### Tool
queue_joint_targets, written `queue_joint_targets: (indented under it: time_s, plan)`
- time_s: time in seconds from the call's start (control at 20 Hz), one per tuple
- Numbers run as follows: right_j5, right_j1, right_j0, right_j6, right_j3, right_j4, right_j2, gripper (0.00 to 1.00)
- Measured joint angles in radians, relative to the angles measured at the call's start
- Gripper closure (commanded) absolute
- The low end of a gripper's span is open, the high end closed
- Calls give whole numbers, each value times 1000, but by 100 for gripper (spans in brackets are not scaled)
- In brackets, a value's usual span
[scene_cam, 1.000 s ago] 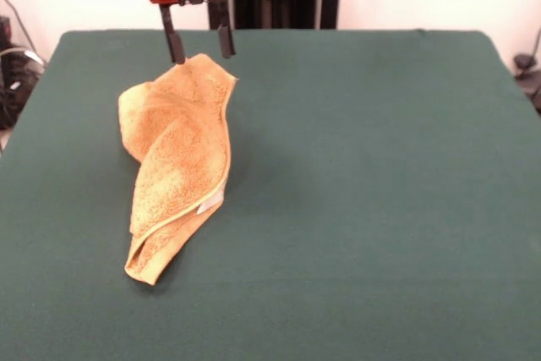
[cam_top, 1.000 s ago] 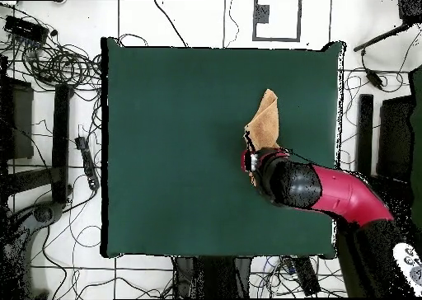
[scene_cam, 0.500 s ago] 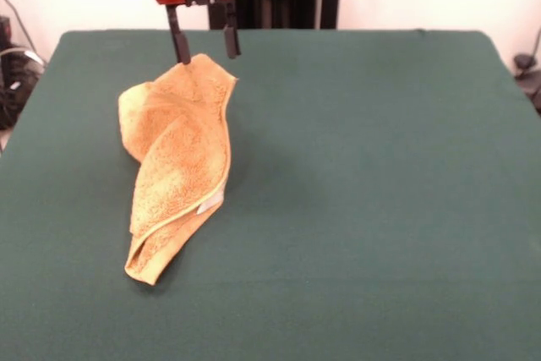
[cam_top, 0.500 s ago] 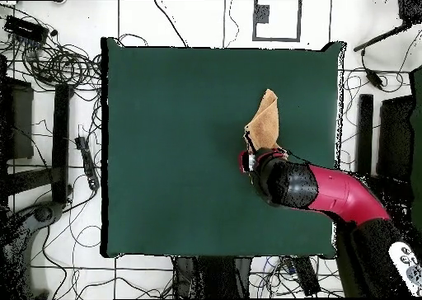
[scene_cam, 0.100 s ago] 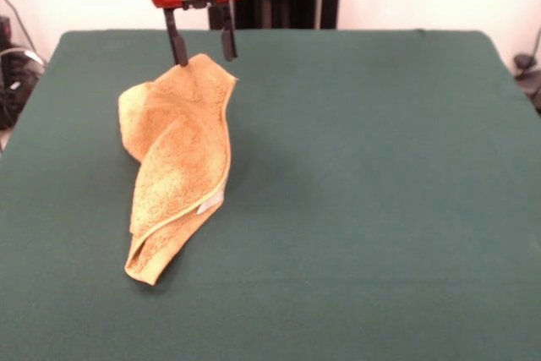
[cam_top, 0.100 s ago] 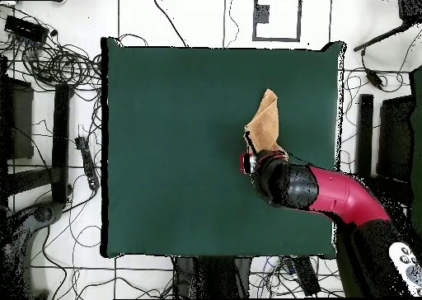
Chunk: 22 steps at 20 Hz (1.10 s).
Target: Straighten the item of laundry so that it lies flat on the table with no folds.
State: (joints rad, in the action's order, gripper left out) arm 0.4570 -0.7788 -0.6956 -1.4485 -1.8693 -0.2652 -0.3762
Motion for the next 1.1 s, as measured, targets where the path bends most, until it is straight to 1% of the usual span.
queue_joint_targets:
  time_s: [0.35,0.4,1.1]
  plan:
    - [0,26,1,0,0,0,6,0]
    - [0,25,3,0,0,0,6,100]
    - [-38,25,10,0,-1,0,10,100]
